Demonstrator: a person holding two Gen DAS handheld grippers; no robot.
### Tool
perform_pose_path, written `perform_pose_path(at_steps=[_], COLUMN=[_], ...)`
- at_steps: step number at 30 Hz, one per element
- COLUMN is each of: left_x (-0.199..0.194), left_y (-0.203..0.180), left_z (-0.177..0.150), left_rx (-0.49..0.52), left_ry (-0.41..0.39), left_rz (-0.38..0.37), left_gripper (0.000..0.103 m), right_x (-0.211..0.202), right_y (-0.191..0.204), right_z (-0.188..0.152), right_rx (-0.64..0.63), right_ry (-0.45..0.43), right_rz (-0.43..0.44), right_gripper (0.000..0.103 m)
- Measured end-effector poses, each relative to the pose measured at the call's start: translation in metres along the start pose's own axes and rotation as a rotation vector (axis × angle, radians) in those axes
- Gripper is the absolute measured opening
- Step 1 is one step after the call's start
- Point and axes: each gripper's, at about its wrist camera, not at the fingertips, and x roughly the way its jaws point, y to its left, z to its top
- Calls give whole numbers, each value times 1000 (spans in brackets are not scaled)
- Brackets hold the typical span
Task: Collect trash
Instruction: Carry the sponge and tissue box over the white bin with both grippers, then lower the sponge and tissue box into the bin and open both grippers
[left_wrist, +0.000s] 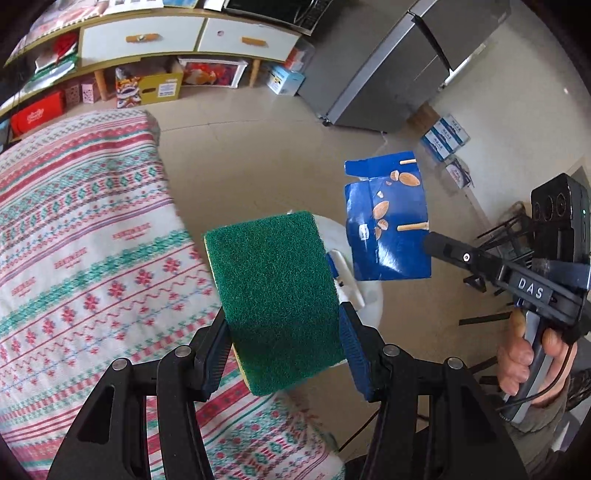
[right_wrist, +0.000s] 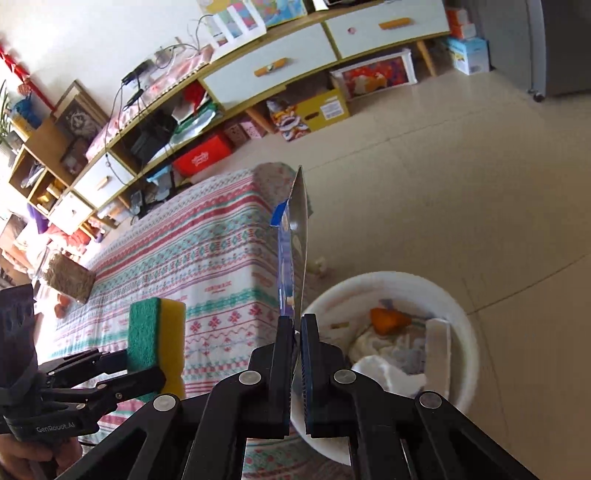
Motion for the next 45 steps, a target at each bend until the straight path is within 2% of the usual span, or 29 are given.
perform_pose_path(at_steps=[4,11,18,22,27,30,45], left_x=[44,104,126,130,124,118,102], left_y=[-20,-29,-25,-22,-11,-12,-6], left_z=[13,29,36,43,44,43,41], left_rx=[-66,-86,-79,-93,-126,-106,-126], left_ry=[48,148,181,189,196,183,112], left_rz=[-74,-19,44,36,31,37,14], left_gripper=[58,58,59,60,64,64,66], right_x=[-3,6,32,45,51,55,52], right_y=[-15,-24,-30,-28,-25,-25,-23], right_z=[-5,-15,-27,-31,-31,-31,-28], right_rx=[-18,-151,-216,-234,-241,-240,-215], right_ry=[16,84,192,225,243,258,235], right_rz=[-54,-187,-226,-269,-270,-284,-304], right_gripper=[3,3,3,4,4,4,4])
